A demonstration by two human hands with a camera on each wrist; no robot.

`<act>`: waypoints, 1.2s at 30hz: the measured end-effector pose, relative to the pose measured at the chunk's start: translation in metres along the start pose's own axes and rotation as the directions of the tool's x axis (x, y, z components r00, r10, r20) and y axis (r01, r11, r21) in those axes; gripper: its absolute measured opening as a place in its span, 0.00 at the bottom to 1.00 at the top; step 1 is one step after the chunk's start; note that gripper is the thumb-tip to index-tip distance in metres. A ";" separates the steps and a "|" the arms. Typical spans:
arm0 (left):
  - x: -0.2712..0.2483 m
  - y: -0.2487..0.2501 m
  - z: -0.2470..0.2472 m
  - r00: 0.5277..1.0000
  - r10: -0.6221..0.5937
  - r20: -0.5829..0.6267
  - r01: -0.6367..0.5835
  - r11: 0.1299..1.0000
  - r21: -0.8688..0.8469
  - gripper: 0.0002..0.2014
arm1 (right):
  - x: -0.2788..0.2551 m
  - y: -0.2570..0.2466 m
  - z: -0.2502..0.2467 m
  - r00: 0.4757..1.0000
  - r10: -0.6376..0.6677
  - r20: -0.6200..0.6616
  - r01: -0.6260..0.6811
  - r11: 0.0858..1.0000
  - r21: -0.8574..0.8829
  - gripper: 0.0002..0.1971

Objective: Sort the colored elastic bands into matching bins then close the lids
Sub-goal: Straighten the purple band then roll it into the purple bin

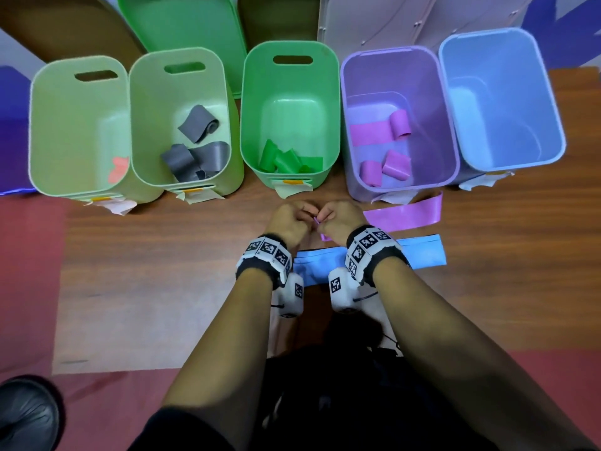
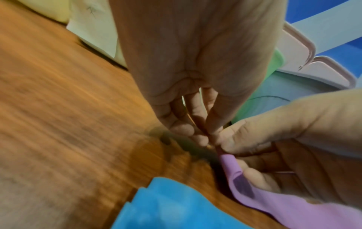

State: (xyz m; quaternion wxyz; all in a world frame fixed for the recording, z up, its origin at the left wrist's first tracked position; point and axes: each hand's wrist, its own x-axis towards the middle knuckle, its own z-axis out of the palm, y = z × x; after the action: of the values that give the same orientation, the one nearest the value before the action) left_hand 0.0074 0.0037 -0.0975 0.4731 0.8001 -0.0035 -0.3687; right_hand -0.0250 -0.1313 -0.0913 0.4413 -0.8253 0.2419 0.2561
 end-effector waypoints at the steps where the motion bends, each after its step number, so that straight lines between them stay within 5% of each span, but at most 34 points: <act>1: -0.002 0.004 0.000 1.000 0.006 0.004 -0.006 1.000 0.006 0.17 | -0.004 -0.002 -0.002 1.000 -0.006 0.002 0.006 1.000 0.006 0.12; 14: -0.045 0.068 0.026 0.992 0.083 -0.094 -0.087 0.995 -0.040 0.06 | -0.066 -0.020 -0.085 0.990 -0.140 0.004 0.140 0.988 -0.062 0.09; 20: -0.059 0.113 0.040 0.974 0.174 -0.143 -0.187 0.979 -0.081 0.06 | -0.089 -0.025 -0.133 0.969 -0.227 -0.099 0.227 0.974 -0.014 0.07; 27: -0.069 0.175 0.047 0.894 0.368 -0.255 -0.402 0.911 -0.094 0.12 | -0.112 -0.039 -0.185 0.902 -0.340 -0.265 0.371 0.925 0.076 0.06; 36: -0.079 0.247 0.053 0.841 0.466 -0.275 -0.520 0.835 -0.178 0.09 | -0.134 -0.053 -0.238 0.789 -0.388 -0.477 0.561 0.772 0.300 0.08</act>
State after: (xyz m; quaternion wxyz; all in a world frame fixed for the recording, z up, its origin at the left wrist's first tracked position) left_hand 0.0030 -0.1447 0.1218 0.6450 0.7427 -0.1126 -0.1402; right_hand -0.0429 -0.2847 0.1395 0.6045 -0.7761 0.1530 -0.0942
